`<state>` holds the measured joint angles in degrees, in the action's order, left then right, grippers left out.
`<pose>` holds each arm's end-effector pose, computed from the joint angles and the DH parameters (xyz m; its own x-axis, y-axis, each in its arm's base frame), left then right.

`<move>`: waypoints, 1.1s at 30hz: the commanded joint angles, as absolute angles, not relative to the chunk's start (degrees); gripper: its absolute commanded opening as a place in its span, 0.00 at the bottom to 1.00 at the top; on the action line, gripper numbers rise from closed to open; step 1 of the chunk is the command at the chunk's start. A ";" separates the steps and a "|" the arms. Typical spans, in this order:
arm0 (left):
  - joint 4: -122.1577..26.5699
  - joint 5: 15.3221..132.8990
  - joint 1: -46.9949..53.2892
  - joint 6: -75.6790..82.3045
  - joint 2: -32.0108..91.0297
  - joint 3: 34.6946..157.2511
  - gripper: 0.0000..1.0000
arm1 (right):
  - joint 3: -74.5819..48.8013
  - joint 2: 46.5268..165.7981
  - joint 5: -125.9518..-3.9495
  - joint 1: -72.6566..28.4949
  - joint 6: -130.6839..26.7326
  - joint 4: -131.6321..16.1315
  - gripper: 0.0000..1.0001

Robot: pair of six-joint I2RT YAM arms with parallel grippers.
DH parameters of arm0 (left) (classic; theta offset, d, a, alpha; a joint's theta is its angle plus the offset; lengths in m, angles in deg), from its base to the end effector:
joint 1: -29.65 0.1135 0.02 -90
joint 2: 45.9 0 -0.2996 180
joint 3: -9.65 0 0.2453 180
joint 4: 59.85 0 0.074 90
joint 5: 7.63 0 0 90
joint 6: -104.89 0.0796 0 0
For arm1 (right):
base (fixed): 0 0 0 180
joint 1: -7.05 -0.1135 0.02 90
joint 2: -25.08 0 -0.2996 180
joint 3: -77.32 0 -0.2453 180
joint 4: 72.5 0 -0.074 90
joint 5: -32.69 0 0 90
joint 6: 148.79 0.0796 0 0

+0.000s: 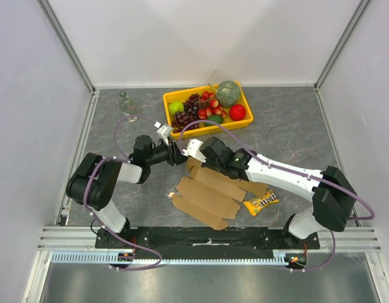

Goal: Fold the paper box

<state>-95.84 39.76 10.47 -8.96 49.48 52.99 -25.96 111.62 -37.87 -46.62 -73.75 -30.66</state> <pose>0.2906 -0.1581 0.1817 -0.5851 -0.1116 -0.8033 0.6776 0.4770 -0.5598 0.2205 0.2551 0.2538 -0.2844 -0.7976 -0.5319 -0.7357 0.5373 -0.4123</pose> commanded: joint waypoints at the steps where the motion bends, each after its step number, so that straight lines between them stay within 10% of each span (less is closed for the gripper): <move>1: -101.41 37.11 11.36 -10.95 50.78 55.71 0.39 | -23.92 111.83 -29.72 -47.27 -77.86 -33.64 0.00; 33: -121.89 31.22 12.60 -16.31 60.27 50.26 0.37 | -37.99 109.81 -23.30 -51.93 -84.10 -50.43 0.00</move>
